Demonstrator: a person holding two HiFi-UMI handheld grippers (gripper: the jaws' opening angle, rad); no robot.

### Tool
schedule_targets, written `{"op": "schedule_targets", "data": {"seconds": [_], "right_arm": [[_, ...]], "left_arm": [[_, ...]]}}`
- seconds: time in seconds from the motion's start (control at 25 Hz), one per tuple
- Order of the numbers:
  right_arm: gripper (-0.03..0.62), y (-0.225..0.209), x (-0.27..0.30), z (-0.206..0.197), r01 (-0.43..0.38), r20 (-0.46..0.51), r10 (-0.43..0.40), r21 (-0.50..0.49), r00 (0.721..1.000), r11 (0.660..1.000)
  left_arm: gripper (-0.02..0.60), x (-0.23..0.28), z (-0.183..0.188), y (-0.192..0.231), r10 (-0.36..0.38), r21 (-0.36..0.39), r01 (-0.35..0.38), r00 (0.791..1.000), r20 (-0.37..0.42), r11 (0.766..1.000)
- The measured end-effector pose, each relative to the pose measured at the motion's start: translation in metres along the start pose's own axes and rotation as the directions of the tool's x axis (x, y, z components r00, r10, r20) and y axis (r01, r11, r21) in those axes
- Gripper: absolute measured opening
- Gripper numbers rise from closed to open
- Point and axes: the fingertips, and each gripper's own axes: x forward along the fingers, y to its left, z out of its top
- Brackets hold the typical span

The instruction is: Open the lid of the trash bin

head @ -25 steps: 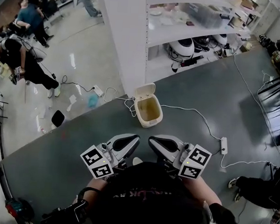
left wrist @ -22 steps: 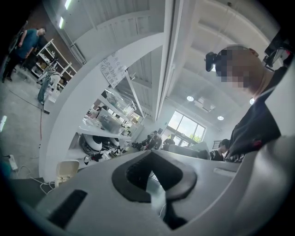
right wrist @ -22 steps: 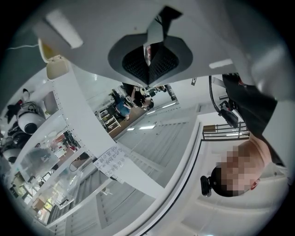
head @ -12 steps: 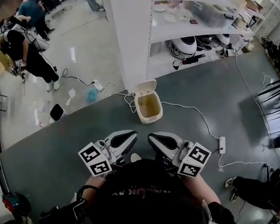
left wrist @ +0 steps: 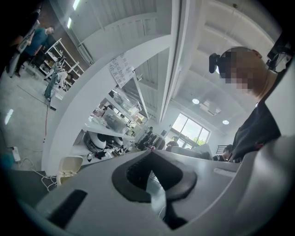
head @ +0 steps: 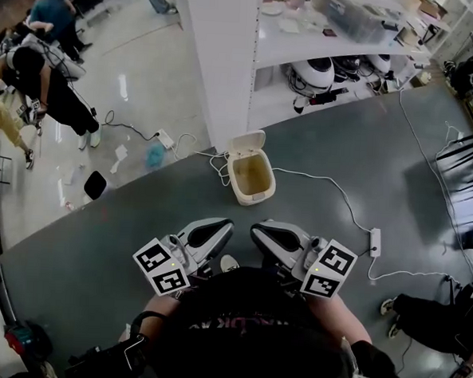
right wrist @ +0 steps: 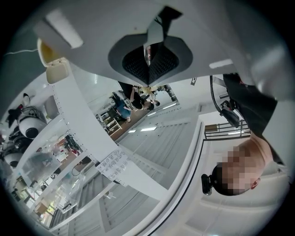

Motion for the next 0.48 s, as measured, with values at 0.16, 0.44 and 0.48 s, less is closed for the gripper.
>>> {"op": "schedule_targets", "data": {"seconds": [0.16, 0.44, 0.48], "right_arm": [[0.006, -0.0014, 0.0003, -0.0003, 0.001, 0.003, -0.001, 0.008, 1.0, 1.0], [0.006, -0.0044, -0.002, -0.0018, 0.003, 0.008, -0.003, 0.019, 1.0, 1.0], [0.006, -0.0042, -0.0018, -0.0012, 0.003, 0.008, -0.003, 0.019, 1.0, 1.0]], "left_arm": [[0.002, 0.0005, -0.0004, 0.0003, -0.001, -0.001, 0.001, 1.0, -0.004, 1.0], [0.002, 0.0027, -0.0031, -0.0001, -0.004, 0.0, 0.004, 1.0, -0.009, 1.0], [0.002, 0.0029, -0.0026, -0.0003, -0.004, 0.001, 0.004, 1.0, -0.009, 1.0]]}}
